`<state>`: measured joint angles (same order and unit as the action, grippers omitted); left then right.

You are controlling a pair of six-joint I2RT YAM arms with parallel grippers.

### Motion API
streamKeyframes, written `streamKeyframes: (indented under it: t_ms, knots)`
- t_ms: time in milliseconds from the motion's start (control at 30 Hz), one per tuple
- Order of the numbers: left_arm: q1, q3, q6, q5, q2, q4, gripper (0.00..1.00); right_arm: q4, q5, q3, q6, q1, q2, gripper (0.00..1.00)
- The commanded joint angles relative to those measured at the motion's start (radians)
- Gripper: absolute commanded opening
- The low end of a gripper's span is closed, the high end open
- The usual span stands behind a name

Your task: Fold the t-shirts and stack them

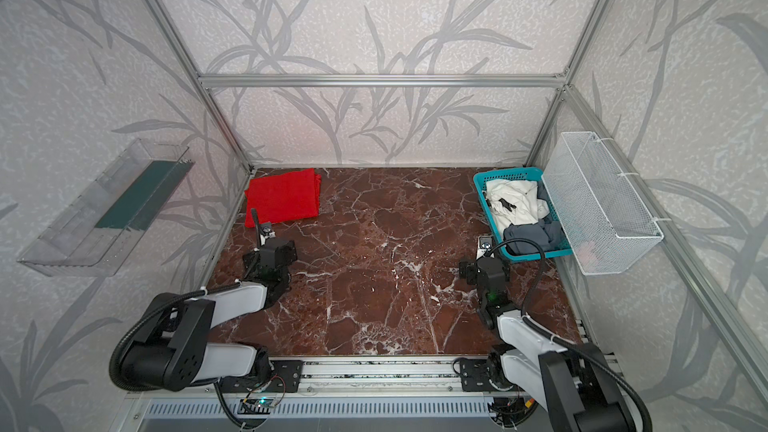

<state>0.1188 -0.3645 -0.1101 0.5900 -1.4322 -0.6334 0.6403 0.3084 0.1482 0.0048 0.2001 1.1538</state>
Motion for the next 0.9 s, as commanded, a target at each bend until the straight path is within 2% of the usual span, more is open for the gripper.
streamKeyframes:
  t_ms: [0,67,167,200,233,300,333,367,400,467,533,600,700,867]
  knots:
    - [-0.062,-0.034,0.044,-0.175,-0.090,-0.231,0.99,0.380,-0.038,0.027,-0.079,-0.008,0.118,0.99]
    - [-0.083,-0.069,0.013,-0.221,-0.049,-0.087,0.99,0.489,-0.089,0.033,-0.094,-0.018,0.219,0.99]
    - [-0.093,-0.038,0.016,-0.227,-0.091,-0.188,0.99,0.651,-0.143,0.066,-0.103,-0.025,0.440,0.99]
    - [-0.093,-0.041,0.012,-0.232,-0.084,-0.166,0.99,0.733,-0.158,0.073,-0.129,-0.019,0.500,0.99]
    - [-0.094,-0.041,0.012,-0.232,-0.086,-0.171,0.99,0.637,-0.164,0.083,-0.117,-0.019,0.458,0.99]
    - [-0.094,-0.042,0.012,-0.233,-0.085,-0.167,0.99,0.285,-0.199,0.188,-0.117,-0.030,0.350,0.99]
    - [-0.094,-0.041,0.014,-0.232,-0.088,-0.175,0.99,0.189,-0.217,0.237,-0.099,-0.039,0.353,0.99]
    - [-0.095,-0.042,0.012,-0.233,-0.086,-0.169,0.99,0.165,-0.242,0.268,-0.089,-0.055,0.374,0.99]
    - [-0.095,-0.041,0.013,-0.234,-0.088,-0.172,0.99,0.202,-0.298,0.261,-0.060,-0.092,0.388,0.99]
    - [-0.094,-0.041,0.012,-0.234,-0.086,-0.171,0.99,0.332,-0.294,0.228,-0.058,-0.101,0.426,0.99]
    - [-0.095,-0.040,0.012,-0.233,-0.086,-0.171,0.99,0.290,-0.281,0.227,-0.053,-0.100,0.405,0.99]
    - [-0.095,-0.040,0.012,-0.232,-0.086,-0.172,0.99,0.361,-0.315,0.210,-0.077,-0.099,0.426,0.99]
    - [-0.094,-0.040,0.013,-0.232,-0.086,-0.172,0.99,0.367,-0.379,0.204,-0.098,-0.099,0.423,0.99]
    - [-0.094,-0.040,0.013,-0.233,-0.086,-0.172,0.99,0.330,-0.370,0.220,-0.097,-0.100,0.418,0.99]
